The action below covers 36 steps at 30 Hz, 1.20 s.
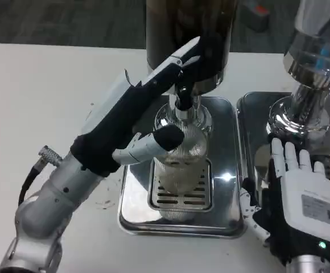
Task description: Grasp the cup under the faucet to collect the drink, then remove the cup.
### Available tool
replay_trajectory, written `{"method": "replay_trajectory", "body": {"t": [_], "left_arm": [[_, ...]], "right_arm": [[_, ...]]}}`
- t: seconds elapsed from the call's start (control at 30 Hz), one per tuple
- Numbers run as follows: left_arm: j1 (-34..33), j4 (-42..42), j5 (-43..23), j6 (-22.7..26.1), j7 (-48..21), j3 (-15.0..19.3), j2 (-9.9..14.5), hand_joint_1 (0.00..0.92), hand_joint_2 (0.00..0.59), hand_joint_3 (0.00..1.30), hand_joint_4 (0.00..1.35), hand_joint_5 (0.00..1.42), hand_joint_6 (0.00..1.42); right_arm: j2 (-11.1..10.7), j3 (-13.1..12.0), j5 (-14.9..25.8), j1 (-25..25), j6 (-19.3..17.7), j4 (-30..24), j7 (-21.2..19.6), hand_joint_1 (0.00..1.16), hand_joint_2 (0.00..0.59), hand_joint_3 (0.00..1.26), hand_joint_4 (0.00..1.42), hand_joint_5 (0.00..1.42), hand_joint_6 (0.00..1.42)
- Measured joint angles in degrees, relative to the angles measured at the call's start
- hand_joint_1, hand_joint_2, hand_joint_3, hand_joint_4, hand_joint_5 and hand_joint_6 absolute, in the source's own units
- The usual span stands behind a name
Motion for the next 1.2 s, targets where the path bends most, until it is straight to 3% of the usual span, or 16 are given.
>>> {"method": "replay_trajectory", "body": {"t": [0.53,0.97,1.03,1.2], "left_arm": [[0.53,-1.51,0.36,-1.04,-2.42,-0.71,0.19,0.0,0.113,0.17,0.09,0.23,0.12],[0.53,-3.65,10.86,-3.93,1.52,-0.24,1.92,0.0,0.116,0.2,0.13,0.25,0.15],[0.53,-3.66,11.07,-3.93,1.99,-0.32,1.98,0.0,0.116,0.21,0.13,0.25,0.16],[0.53,-3.66,11.29,-3.93,3.2,-0.49,2.18,0.0,0.118,0.2,0.13,0.25,0.16]], "right_arm": [[0.21,-0.04,0.05,0.03,0.04,-0.01,0.0,0.3,0.519,0.0,0.0,0.0,0.0],[0.2,-0.23,0.59,0.03,0.0,-0.01,0.01,0.3,0.519,0.0,0.0,0.0,0.0],[0.18,-0.35,1.5,0.02,-0.31,-0.01,0.01,0.3,0.5,0.0,0.0,0.0,0.0],[-0.48,-2.57,9.49,0.05,-5.47,-0.11,0.1,0.32,0.444,0.0,0.0,0.0,0.0]]}}
